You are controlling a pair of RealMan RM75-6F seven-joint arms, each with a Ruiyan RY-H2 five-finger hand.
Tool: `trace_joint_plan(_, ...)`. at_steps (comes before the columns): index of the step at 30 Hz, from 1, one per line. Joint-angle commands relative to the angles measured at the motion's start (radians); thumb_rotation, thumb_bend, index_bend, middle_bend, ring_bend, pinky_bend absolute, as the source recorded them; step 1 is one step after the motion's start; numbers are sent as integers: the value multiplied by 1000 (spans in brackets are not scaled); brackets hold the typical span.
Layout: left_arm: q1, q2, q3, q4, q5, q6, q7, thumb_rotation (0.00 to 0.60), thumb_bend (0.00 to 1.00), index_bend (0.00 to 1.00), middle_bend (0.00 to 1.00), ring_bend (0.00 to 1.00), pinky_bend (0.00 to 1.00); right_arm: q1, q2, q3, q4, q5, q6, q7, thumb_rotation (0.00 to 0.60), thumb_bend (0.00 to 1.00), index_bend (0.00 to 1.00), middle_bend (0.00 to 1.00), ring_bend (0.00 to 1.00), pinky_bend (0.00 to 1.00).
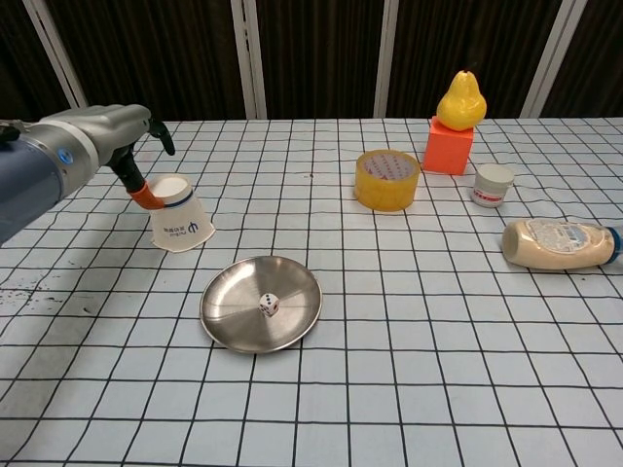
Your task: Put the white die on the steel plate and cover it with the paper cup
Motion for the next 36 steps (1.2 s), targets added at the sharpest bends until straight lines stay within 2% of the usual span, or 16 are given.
trace_joint_plan(1,-2,-6,0,7,-4,-6,3,600,312,240,90,0,0,0,0,0,2,2,-1,0,600,234,265,51,86,0)
trace_joint_plan(10,-4,-21,1,24,12,-9,-3,600,315,263,128,0,0,1,0,0,1,2,-2,1,600,234,265,51,86,0)
trace_joint_plan(21,-10,-44,-7,49,10,-5,5,600,376,345,171,0,0,1,-2,0,4,4,-3,0,600,234,265,51,86,0)
trace_joint_plan(28,-7,-60,-29,56,-8,-21,-17,600,435,322,214,0,0,1,-4,0,6,7,-4,-2,600,234,265,51,86,0)
trace_joint_plan(36,0,-57,-41,44,13,-44,-63,600,444,322,276,0,0,2,-3,0,5,5,-4,0,600,234,265,51,86,0)
